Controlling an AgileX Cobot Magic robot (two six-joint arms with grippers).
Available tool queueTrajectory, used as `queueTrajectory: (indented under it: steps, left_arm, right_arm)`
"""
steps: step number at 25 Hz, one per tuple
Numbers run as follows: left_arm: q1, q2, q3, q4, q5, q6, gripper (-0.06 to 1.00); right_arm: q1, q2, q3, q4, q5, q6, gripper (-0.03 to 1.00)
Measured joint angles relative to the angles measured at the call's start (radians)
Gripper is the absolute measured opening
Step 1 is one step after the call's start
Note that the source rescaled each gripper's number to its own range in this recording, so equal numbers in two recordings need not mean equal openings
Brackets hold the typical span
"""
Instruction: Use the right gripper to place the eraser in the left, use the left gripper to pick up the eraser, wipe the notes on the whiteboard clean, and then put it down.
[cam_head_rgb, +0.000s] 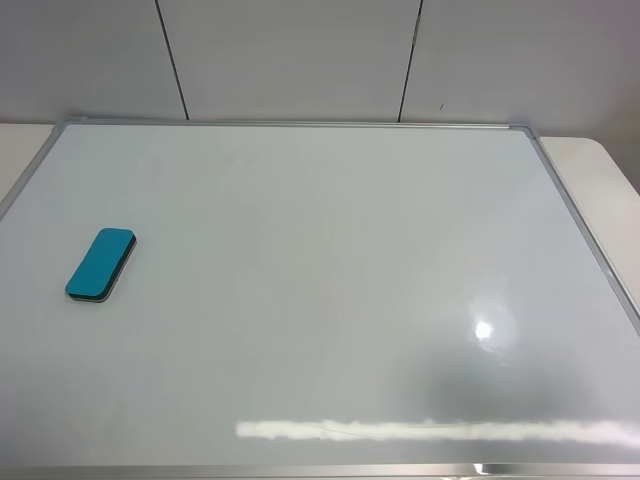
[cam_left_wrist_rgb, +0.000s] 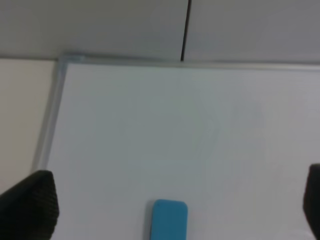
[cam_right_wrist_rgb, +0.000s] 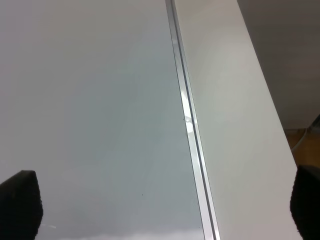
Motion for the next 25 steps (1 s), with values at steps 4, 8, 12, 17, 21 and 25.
queueTrajectory:
  steps: [4, 8, 12, 17, 21, 25]
  left_arm:
    - [0.0, -0.136, 0.001, 0.001, 0.155, 0.001, 1.0]
    - [0.0, -0.227, 0.002, -0.009, 0.302, 0.001, 1.0]
    - [0.019, -0.313, 0.003, -0.03, 0.349, 0.031, 1.0]
    - [0.109, -0.41, 0.022, -0.034, 0.339, 0.091, 1.0]
    - [0.151, -0.486, 0.145, -0.062, 0.322, 0.104, 1.0]
    - [0.199, -0.596, 0.266, -0.145, 0.323, 0.107, 1.0]
  right_arm:
    - [0.0, 0.0, 0.0, 0.0, 0.0, 0.0, 1.0]
    - [0.0, 0.0, 0.0, 0.0, 0.0, 0.0, 1.0]
    - [0.0, 0.0, 0.0, 0.0, 0.0, 0.0, 1.0]
    - [0.0, 0.0, 0.0, 0.0, 0.0, 0.0, 1.0]
    - [0.0, 0.0, 0.0, 0.0, 0.0, 0.0, 1.0]
    - [0.0, 0.0, 0.0, 0.0, 0.0, 0.0, 1.0]
